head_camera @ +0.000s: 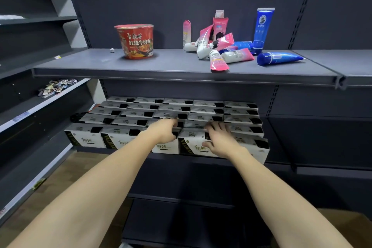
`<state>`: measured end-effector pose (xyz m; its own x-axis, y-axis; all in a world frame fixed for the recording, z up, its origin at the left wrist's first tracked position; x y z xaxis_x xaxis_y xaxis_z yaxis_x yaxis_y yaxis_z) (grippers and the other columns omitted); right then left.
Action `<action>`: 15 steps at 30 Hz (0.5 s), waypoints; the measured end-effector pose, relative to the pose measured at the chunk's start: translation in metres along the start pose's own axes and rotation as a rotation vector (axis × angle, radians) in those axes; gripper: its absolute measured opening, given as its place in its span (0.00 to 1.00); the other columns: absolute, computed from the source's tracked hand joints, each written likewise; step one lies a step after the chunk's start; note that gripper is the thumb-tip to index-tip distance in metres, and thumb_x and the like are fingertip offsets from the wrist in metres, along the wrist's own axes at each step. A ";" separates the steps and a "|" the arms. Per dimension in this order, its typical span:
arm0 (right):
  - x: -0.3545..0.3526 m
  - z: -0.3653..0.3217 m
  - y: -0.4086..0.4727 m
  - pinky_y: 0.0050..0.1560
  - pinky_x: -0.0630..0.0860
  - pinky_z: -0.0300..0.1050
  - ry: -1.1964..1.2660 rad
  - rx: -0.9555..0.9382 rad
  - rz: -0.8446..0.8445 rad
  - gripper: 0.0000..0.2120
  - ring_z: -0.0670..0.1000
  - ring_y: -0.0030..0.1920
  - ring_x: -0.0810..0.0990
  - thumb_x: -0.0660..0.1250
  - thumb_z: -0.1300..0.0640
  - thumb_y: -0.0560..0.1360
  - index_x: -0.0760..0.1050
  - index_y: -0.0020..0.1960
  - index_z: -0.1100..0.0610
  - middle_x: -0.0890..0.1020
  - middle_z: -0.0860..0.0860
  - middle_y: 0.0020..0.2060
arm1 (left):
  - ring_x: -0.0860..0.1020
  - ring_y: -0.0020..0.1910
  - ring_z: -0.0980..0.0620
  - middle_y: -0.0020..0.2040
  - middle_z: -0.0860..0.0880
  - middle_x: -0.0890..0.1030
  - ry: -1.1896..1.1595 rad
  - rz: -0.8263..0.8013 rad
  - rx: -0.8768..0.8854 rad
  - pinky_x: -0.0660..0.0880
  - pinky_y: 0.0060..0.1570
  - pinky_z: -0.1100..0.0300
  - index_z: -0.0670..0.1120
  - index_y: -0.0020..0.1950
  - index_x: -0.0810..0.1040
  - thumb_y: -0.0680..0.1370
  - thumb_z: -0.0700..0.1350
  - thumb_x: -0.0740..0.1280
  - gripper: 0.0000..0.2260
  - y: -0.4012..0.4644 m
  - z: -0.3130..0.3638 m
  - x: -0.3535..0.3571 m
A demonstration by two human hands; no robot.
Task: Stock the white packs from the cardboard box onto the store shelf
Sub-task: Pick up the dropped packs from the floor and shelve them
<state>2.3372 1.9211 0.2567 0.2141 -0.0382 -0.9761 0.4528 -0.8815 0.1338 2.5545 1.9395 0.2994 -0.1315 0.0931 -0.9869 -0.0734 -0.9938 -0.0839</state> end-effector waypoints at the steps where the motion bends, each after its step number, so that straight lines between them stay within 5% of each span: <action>1: 0.002 0.000 -0.001 0.74 0.56 0.58 -0.037 -0.005 0.015 0.30 0.60 0.72 0.62 0.66 0.42 0.77 0.64 0.74 0.53 0.65 0.54 0.73 | 0.75 0.63 0.45 0.69 0.46 0.74 -0.001 -0.003 -0.001 0.77 0.56 0.50 0.47 0.73 0.68 0.77 0.46 0.67 0.23 0.000 0.000 0.001; 11: 0.004 0.001 -0.002 0.75 0.53 0.61 -0.161 -0.046 -0.066 0.32 0.60 0.75 0.58 0.65 0.41 0.78 0.61 0.76 0.53 0.63 0.53 0.75 | 0.74 0.62 0.45 0.67 0.46 0.74 -0.009 -0.015 0.024 0.76 0.55 0.50 0.48 0.72 0.69 0.78 0.45 0.67 0.22 -0.011 0.007 0.006; 15: -0.004 0.007 0.002 0.72 0.58 0.55 -0.152 -0.051 -0.062 0.28 0.59 0.72 0.61 0.67 0.46 0.78 0.65 0.74 0.53 0.66 0.52 0.73 | 0.76 0.54 0.47 0.65 0.47 0.75 -0.019 -0.013 0.027 0.78 0.50 0.51 0.48 0.69 0.70 0.78 0.44 0.66 0.20 -0.012 0.006 0.003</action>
<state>2.3307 1.9163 0.2597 0.0525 -0.0590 -0.9969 0.5053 -0.8595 0.0775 2.5487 1.9520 0.2984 -0.1488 0.1074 -0.9830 -0.1019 -0.9905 -0.0928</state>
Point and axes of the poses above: each hand's wrist, its own y-axis towards the middle knuckle, its own x-axis out of the palm, z = x × y, the point moved 3 cm from there along y, towards the middle knuckle
